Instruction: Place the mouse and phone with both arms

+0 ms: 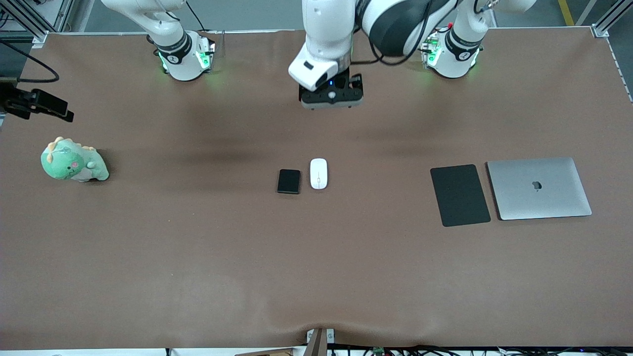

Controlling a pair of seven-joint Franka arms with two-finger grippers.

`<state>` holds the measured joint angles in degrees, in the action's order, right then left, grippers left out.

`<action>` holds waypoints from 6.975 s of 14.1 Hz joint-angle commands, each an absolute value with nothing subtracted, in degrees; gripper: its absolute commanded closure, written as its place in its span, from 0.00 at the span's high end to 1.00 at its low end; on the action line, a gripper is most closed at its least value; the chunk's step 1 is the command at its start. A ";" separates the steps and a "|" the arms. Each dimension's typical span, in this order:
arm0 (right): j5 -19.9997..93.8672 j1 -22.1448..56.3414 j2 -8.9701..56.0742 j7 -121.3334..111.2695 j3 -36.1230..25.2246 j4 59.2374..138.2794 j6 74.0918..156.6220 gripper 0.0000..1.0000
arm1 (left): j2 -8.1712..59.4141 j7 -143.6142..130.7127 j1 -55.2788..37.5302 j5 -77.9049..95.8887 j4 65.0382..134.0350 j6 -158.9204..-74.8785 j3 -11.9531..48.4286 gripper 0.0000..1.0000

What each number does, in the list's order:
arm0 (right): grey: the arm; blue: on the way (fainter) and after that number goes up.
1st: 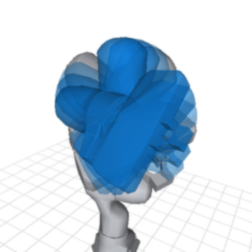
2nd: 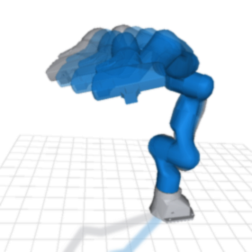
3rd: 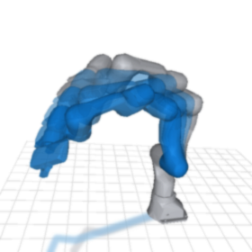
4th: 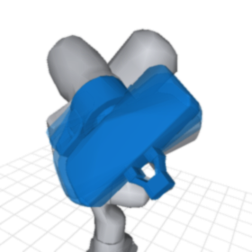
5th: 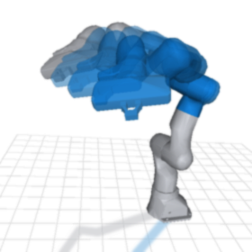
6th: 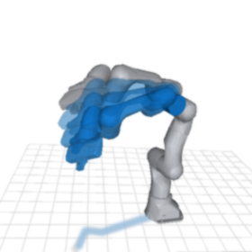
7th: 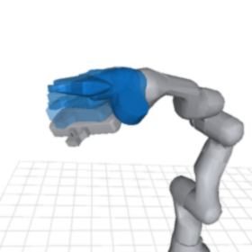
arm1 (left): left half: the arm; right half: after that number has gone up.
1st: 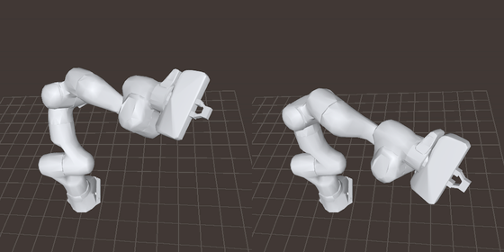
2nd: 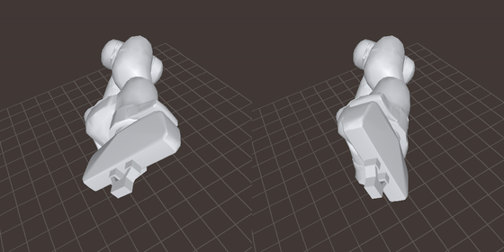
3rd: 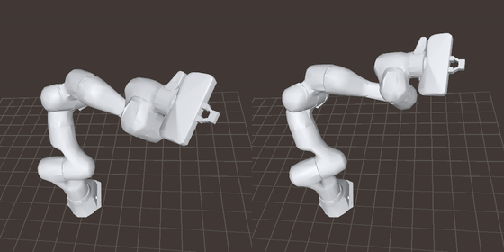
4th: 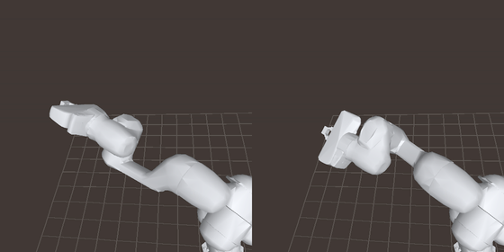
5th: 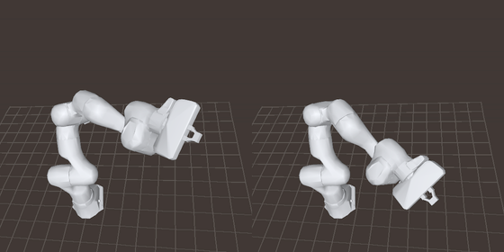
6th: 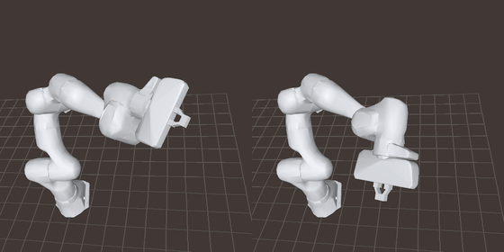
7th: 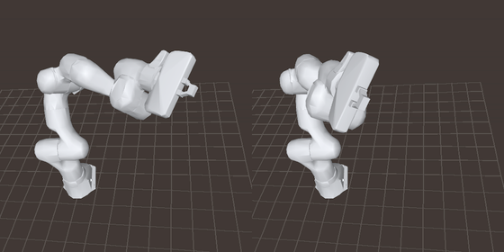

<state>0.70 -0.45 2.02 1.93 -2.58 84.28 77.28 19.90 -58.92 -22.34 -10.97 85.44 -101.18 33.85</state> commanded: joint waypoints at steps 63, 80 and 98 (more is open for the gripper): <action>11.25 22.93 26.97 20.46 -1.58 84.29 102.82 1.00 | 30.32 -48.99 44.89 -30.50 111.01 -120.85 65.04 0.34; 11.16 34.80 39.11 28.56 -1.58 86.21 119.78 1.00 | 41.48 -39.46 52.05 -56.16 123.06 -131.13 58.20 0.34; 11.25 38.50 42.27 40.16 -1.58 92.55 128.32 1.00 | 36.39 -24.90 48.34 -39.93 104.96 -115.25 61.08 1.00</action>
<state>10.36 37.89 41.89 39.09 -1.20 92.66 127.70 37.14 -30.90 47.69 -44.56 109.41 -120.60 60.01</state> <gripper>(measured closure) 0.000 0.000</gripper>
